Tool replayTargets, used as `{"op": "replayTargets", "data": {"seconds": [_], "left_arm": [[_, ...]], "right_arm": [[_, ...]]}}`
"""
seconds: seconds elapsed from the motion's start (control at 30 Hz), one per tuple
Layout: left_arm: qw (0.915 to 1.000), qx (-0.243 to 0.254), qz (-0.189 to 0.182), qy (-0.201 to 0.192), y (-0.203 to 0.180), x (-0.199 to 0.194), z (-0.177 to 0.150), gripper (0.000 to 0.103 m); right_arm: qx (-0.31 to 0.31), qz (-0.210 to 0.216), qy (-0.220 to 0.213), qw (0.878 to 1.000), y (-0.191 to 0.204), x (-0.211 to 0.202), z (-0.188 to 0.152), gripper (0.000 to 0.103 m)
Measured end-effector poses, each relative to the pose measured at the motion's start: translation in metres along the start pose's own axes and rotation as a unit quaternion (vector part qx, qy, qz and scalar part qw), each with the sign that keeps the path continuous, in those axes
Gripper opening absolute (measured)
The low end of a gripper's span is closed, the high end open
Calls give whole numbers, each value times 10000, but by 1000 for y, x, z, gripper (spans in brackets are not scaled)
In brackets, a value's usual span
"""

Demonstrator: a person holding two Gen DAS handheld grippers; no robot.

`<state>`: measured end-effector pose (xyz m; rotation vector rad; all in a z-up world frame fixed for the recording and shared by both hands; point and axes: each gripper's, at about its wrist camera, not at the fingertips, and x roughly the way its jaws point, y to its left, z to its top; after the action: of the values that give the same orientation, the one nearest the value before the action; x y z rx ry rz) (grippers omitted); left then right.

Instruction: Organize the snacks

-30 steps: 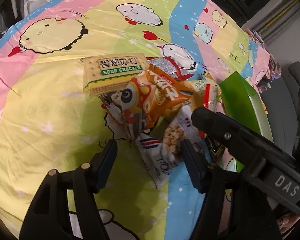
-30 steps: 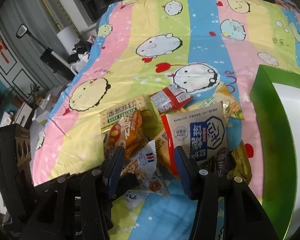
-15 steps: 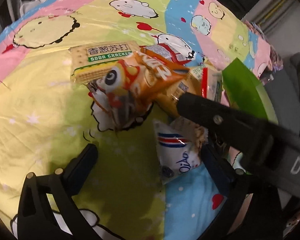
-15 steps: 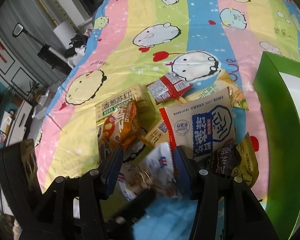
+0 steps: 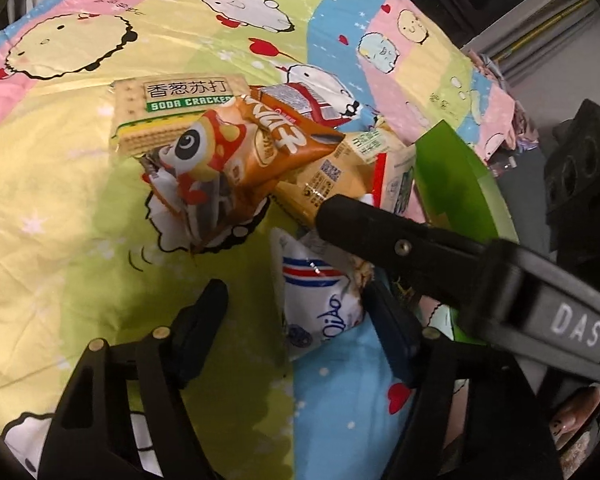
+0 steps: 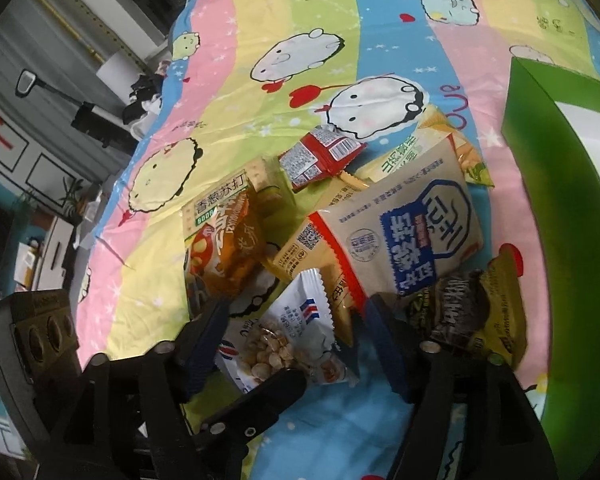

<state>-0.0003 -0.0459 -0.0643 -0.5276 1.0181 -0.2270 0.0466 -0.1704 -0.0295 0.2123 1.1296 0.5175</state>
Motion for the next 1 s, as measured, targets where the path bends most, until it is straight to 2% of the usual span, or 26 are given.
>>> {"op": "replayTargets", "data": {"seconds": [0.3,0.33,0.43,0.57,0.7,0.8,1.0], "left_arm": [[9969,-327,-671,248,5,3,-3,44],[9968,-327,-677,260,4,3,-3,44],[9973,-241,-647,254,1,1,-3,44],[9977,-171,-581,300,0,2,-1,44],[9992,159,-185,308,-10,-3,-3,44],[9989,304,-58,341,-12,-4,-3,45],[9985,36,-157,516,-2,-9,1,44]], "right_arm": [[-168,-63,40,9998,1,8,-1,80],[-188,-73,38,9998,2,9,-1,80],[-194,-46,45,9998,1,8,-2,80],[-65,190,48,9998,-5,3,-1,80],[-109,128,94,9998,-5,3,-4,80],[-111,149,122,9998,-4,3,-5,80],[55,443,167,9989,-5,0,-5,80]]}}
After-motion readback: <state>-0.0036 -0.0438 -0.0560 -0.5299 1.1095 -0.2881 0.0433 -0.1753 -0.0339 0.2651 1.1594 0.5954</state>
